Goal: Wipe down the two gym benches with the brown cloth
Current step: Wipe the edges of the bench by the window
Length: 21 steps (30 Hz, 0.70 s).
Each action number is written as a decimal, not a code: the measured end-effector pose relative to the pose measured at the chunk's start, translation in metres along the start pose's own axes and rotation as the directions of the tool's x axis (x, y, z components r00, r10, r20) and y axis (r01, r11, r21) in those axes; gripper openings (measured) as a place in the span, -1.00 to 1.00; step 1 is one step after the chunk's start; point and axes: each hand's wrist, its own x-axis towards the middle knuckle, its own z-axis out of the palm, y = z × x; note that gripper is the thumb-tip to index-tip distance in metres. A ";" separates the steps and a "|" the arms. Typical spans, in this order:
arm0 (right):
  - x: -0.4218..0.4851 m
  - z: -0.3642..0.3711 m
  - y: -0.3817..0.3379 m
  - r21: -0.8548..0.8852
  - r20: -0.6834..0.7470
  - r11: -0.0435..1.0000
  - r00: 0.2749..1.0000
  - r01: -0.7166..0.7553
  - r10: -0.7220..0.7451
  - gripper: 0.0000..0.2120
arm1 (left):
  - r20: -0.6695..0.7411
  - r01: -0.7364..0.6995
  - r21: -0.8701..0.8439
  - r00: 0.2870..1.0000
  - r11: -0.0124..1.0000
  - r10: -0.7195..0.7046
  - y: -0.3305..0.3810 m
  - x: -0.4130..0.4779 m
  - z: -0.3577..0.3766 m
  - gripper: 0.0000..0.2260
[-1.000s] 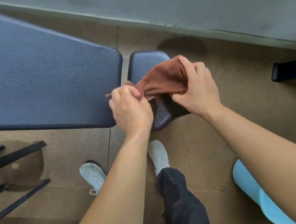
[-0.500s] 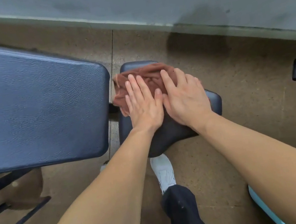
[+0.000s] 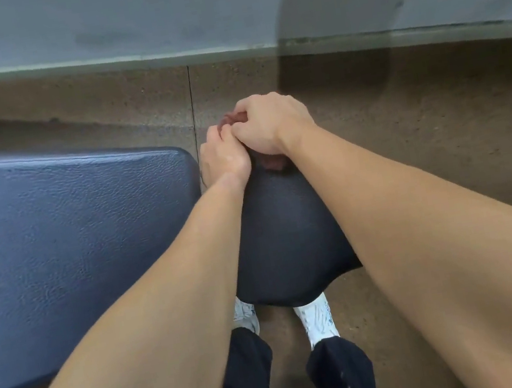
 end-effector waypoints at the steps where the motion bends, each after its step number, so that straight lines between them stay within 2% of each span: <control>1: -0.003 0.001 0.004 0.048 -0.037 0.999 0.999 -0.008 0.010 -0.67 | -0.005 -0.020 0.019 1.000 1.000 0.020 0.003 -0.004 0.000 -0.63; 3: -0.018 0.004 0.020 0.111 -0.135 0.994 0.991 -0.006 0.021 -0.67 | 0.002 -0.113 0.102 0.994 0.988 0.113 0.009 -0.014 0.004 -0.65; 5: -0.040 0.008 0.038 0.133 -0.184 0.991 0.982 -0.015 0.039 -0.64 | 0.015 -0.252 0.251 0.966 0.935 0.256 0.013 -0.027 0.010 -0.68; 7: -0.060 0.007 0.053 0.110 -0.167 0.992 0.983 -0.065 0.082 -0.61 | 0.046 -0.380 0.383 0.918 0.842 0.394 0.019 -0.037 0.016 -0.69; 11: -0.092 -0.003 0.080 -0.060 -0.103 0.989 0.986 -0.137 0.130 -0.59 | 0.221 -0.609 0.492 0.779 0.622 0.587 0.033 -0.054 0.025 -0.69; 15: -0.132 -0.016 0.108 -0.050 -0.130 0.977 0.971 -0.207 0.199 -0.55 | 0.450 -0.752 0.520 0.644 0.404 0.619 0.044 -0.083 0.038 -0.67; 18: -0.160 -0.007 0.124 0.168 -0.214 0.939 0.918 -0.300 0.332 -0.54 | 0.526 -0.805 0.459 0.587 0.376 0.615 0.055 -0.105 0.051 -0.72; 21: -0.182 0.022 0.130 0.544 -0.323 0.788 0.795 -0.288 0.514 -0.60 | 0.592 -0.856 0.360 0.518 0.372 0.618 0.066 -0.121 0.066 -0.77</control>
